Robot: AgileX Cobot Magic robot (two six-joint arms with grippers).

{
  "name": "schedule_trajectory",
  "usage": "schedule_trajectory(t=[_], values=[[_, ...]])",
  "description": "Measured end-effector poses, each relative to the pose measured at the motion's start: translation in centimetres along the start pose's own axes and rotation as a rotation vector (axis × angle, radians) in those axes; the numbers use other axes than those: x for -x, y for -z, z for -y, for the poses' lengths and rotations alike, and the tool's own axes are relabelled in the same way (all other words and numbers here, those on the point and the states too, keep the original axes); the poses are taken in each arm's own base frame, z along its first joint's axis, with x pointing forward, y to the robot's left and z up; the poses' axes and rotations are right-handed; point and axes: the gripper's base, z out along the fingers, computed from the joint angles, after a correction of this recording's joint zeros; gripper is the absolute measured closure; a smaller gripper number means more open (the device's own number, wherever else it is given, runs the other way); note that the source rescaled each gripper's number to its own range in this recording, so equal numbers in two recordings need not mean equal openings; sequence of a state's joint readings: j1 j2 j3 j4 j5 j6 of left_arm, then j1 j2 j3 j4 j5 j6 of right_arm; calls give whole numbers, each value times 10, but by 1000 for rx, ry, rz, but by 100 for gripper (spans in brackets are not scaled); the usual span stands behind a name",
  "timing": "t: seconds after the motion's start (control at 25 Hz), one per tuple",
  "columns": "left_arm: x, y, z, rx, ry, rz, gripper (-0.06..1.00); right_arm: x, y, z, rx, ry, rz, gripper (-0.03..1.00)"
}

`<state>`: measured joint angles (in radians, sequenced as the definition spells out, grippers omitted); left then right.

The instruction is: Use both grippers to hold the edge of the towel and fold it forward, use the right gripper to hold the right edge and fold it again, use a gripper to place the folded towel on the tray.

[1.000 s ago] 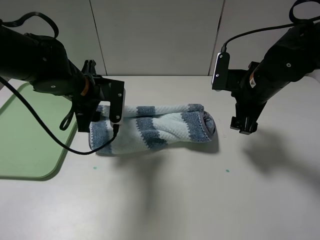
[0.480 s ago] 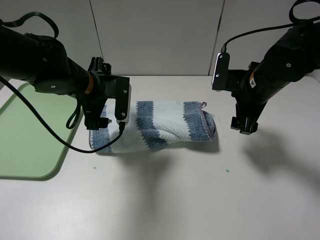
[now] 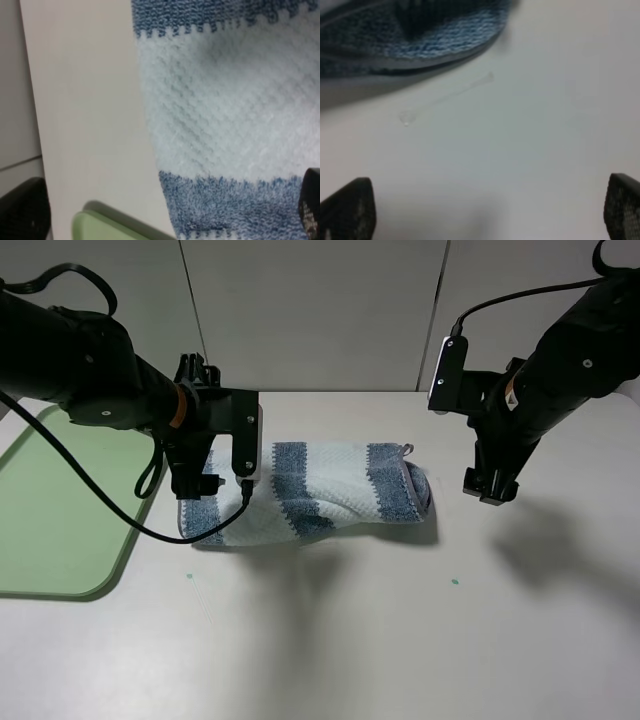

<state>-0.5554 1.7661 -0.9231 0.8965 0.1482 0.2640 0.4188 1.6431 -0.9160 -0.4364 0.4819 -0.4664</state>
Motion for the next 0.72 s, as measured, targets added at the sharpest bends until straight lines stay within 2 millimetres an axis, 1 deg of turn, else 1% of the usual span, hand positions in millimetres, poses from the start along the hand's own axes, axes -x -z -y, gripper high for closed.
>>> schedule_trajectory(t=[0.2, 0.44, 0.6, 0.72], values=[[0, 19, -8, 41, 71, -12, -5, -1, 11, 1, -2, -39, 13, -3], [11, 40, -8, 70, 119, -15, -5, 0, 23, 4, -17, -69, 39, -3], [15, 45, -7, 74, 188, -16, -5, -1, 25, 4, -13, -73, 32, -3], [14, 47, -4, 68, 244, -56, -5, -2, 25, 3, -11, -73, 28, -3]])
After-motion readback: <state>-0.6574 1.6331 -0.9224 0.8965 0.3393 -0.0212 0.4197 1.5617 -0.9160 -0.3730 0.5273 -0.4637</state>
